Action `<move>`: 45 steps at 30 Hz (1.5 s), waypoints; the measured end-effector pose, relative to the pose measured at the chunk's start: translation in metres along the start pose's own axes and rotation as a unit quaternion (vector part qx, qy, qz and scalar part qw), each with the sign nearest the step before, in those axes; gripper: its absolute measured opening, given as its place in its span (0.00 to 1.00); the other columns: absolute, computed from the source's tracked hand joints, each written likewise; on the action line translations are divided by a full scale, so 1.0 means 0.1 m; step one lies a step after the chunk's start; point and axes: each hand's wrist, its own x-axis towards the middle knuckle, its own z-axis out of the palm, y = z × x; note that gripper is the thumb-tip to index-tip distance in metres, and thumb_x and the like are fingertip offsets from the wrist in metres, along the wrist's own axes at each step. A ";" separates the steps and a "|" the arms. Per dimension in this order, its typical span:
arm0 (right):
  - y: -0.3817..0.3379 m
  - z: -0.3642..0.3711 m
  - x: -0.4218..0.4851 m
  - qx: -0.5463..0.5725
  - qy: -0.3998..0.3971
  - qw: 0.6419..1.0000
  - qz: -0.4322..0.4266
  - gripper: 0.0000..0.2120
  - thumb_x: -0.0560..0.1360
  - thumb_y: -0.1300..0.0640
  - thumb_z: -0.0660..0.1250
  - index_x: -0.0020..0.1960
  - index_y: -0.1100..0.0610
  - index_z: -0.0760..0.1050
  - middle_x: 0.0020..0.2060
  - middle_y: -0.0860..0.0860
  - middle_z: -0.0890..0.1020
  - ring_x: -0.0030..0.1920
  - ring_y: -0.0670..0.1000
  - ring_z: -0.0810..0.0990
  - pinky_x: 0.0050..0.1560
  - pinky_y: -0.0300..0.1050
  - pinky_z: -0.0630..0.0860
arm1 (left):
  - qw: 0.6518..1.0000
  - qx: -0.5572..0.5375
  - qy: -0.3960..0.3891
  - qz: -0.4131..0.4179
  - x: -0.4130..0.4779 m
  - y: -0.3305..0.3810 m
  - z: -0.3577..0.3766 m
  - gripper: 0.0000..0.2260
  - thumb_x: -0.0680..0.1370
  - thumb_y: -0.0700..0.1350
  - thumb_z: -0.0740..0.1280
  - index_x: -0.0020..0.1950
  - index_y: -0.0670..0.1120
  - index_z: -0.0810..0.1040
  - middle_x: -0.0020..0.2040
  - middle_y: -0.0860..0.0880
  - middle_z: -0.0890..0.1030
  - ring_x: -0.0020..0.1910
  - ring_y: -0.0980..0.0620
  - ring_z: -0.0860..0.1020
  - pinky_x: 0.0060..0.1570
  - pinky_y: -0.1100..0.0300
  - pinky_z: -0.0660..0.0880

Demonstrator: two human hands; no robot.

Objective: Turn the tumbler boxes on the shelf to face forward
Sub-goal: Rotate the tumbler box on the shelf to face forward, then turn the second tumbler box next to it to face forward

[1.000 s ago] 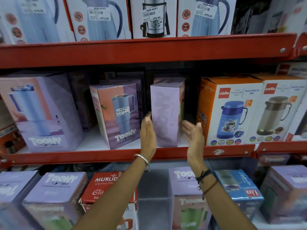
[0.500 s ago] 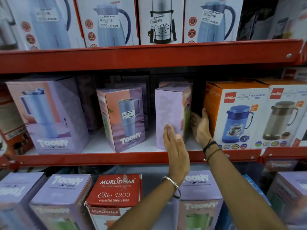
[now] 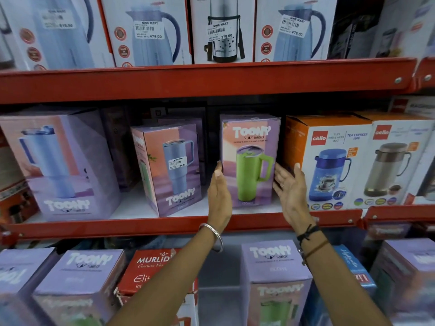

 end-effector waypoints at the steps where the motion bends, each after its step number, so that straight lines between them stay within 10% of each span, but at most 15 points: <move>1: 0.01 0.00 -0.01 -0.002 0.001 1.000 -0.003 0.32 0.78 0.40 0.41 0.71 0.58 0.64 0.73 0.54 0.66 0.73 0.52 0.63 0.75 0.51 0.56 | 1.000 0.001 -0.004 -0.001 0.03 -0.01 -0.01 0.23 0.82 0.53 0.45 0.75 0.46 0.61 0.75 0.51 0.62 0.71 0.61 0.60 0.73 0.61 0.55; 9: 0.11 0.00 -0.07 -0.020 -0.011 1.000 -0.007 0.33 0.76 0.37 0.44 0.71 0.56 0.65 0.73 0.53 0.67 0.73 0.50 0.64 0.75 0.51 0.56 | 0.999 0.024 -0.023 -0.011 0.14 -0.15 -0.10 0.27 0.80 0.60 0.44 0.74 0.48 0.62 0.75 0.49 0.65 0.74 0.53 0.61 0.75 0.53 0.56; 14: 0.11 0.10 -0.16 -0.038 0.011 0.999 -0.033 0.31 0.77 0.39 0.45 0.72 0.56 0.63 0.73 0.53 0.66 0.74 0.50 0.63 0.75 0.47 0.55 | 0.998 0.043 -0.047 0.001 0.10 -0.08 -0.14 0.24 0.82 0.55 0.45 0.75 0.48 0.59 0.76 0.51 0.62 0.73 0.58 0.59 0.69 0.67 0.54; 20: 0.14 0.43 -0.49 -0.084 0.140 0.966 -0.202 0.27 0.76 0.41 0.49 0.72 0.51 0.64 0.71 0.44 0.67 0.71 0.41 0.65 0.70 0.37 0.61 | 0.990 0.025 -0.008 0.140 -0.09 0.08 -0.39 0.19 0.82 0.49 0.50 0.72 0.48 0.65 0.73 0.51 0.67 0.72 0.58 0.64 0.69 0.68 0.61; 27: 0.29 1.22 -0.81 -0.098 -0.005 0.969 -0.228 0.24 0.78 0.45 0.46 0.72 0.49 0.61 0.73 0.43 0.64 0.72 0.38 0.61 0.69 0.29 0.58 | 0.957 0.027 0.135 0.257 -0.09 0.21 -1.12 0.18 0.81 0.43 0.50 0.66 0.38 0.70 0.69 0.39 0.71 0.70 0.47 0.68 0.70 0.58 0.63; 31: 0.50 1.66 -0.89 -0.125 -0.088 0.973 -0.172 0.24 0.79 0.47 0.46 0.75 0.48 0.56 0.74 0.40 0.59 0.73 0.34 0.56 0.69 0.26 0.53 | 0.970 0.014 0.177 0.165 0.18 0.15 -1.52 0.17 0.82 0.46 0.49 0.70 0.46 0.65 0.73 0.48 0.65 0.70 0.60 0.64 0.68 0.69 0.60; 36: 0.71 2.09 -0.88 -0.162 -0.142 0.971 -0.103 0.30 0.76 0.42 0.44 0.76 0.47 0.42 0.76 0.39 0.44 0.75 0.36 0.45 0.77 0.41 0.44 | 0.988 -0.044 0.148 -0.018 0.59 0.05 -1.83 0.24 0.82 0.56 0.45 0.76 0.48 0.57 0.77 0.51 0.59 0.75 0.54 0.59 0.75 0.53 0.54; 45: 0.86 2.40 -0.86 -0.169 -0.136 0.972 -0.086 0.33 0.75 0.41 0.44 0.75 0.48 0.38 0.77 0.42 0.39 0.76 0.40 0.41 0.77 0.46 0.43 | 0.995 -0.051 0.051 -0.065 0.74 0.08 -2.00 0.26 0.81 0.57 0.41 0.67 0.47 0.71 0.59 0.50 0.77 0.62 0.50 0.74 0.65 0.55 0.69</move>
